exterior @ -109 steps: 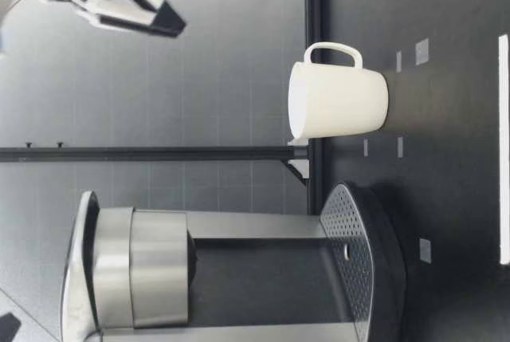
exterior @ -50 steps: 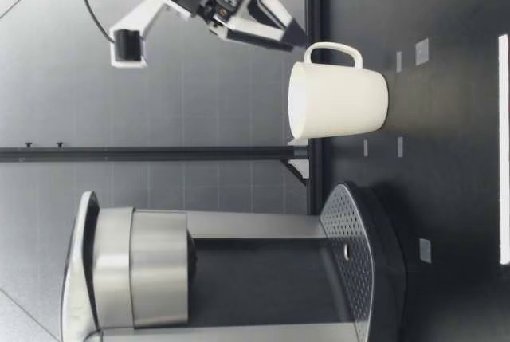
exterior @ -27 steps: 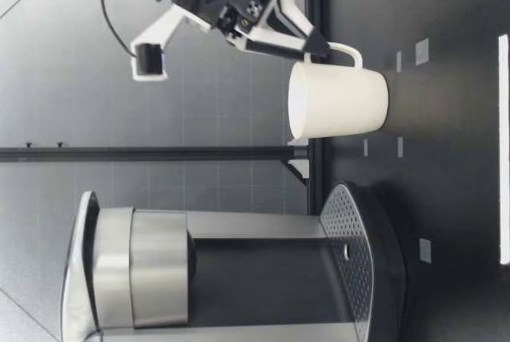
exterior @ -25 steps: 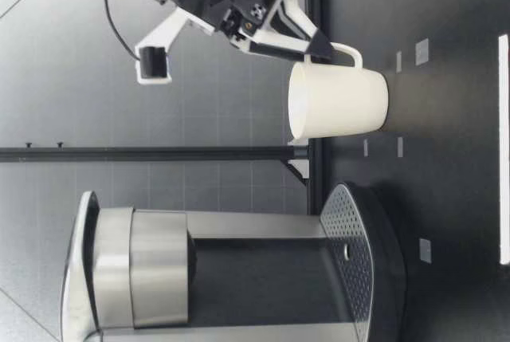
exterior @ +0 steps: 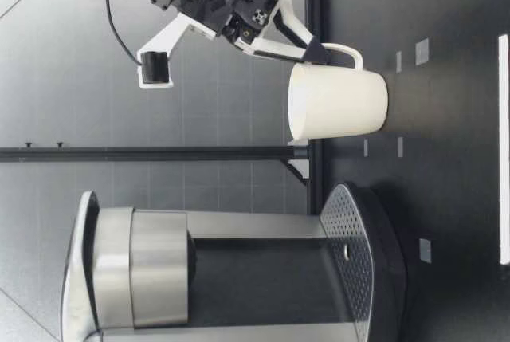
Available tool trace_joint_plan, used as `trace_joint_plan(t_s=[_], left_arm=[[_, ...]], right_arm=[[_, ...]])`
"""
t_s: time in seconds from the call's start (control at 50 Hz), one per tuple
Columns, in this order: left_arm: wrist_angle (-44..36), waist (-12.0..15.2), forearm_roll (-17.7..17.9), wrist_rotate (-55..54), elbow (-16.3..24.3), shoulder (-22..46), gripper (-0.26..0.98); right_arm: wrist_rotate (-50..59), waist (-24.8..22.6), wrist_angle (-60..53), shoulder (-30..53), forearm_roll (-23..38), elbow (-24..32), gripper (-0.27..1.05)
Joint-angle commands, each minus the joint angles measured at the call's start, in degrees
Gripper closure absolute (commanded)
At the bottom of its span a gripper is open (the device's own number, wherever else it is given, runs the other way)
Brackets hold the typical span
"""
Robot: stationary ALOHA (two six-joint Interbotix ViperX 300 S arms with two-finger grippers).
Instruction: Place the coffee capsule inside the capsule container, then place the cup onto the center of the cup tray.
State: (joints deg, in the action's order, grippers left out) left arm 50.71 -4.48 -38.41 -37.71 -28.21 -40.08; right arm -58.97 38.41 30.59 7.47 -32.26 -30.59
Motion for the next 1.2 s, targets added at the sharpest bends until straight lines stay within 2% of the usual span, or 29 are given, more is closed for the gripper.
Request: trace_joint_plan(t_s=[0.0, 0.48, 0.68, 0.94, 1.18], left_arm=[[-0.2, -0.1, -0.4, -0.1, 1.1, -0.3, 0.65], [-0.6, -0.2, -0.4, -0.2, 1.4, -0.3, 0.65], [-0.6, -0.1, -0.4, -0.1, 1.5, -0.3, 0.65], [-0.7, -0.1, -0.5, -0.1, 1.4, -0.3, 0.65], [-0.7, -0.1, -0.5, -0.1, 1.4, -0.4, 0.65]], right_arm=[[0.1, -0.3, 0.2, -1.6, -0.2, 1.3, 0.61], [1.0, -0.4, 0.5, -6.2, -0.4, 1.8, 0.61], [1.6, -3.6, -0.1, -7.4, -1.2, 3.5, 0.62], [1.7, -8.1, -1.5, -0.6, -3.0, 10.5, 0.61], [1.7, -8.8, -1.7, 5.2, -3.0, 17.7, 0.61]])
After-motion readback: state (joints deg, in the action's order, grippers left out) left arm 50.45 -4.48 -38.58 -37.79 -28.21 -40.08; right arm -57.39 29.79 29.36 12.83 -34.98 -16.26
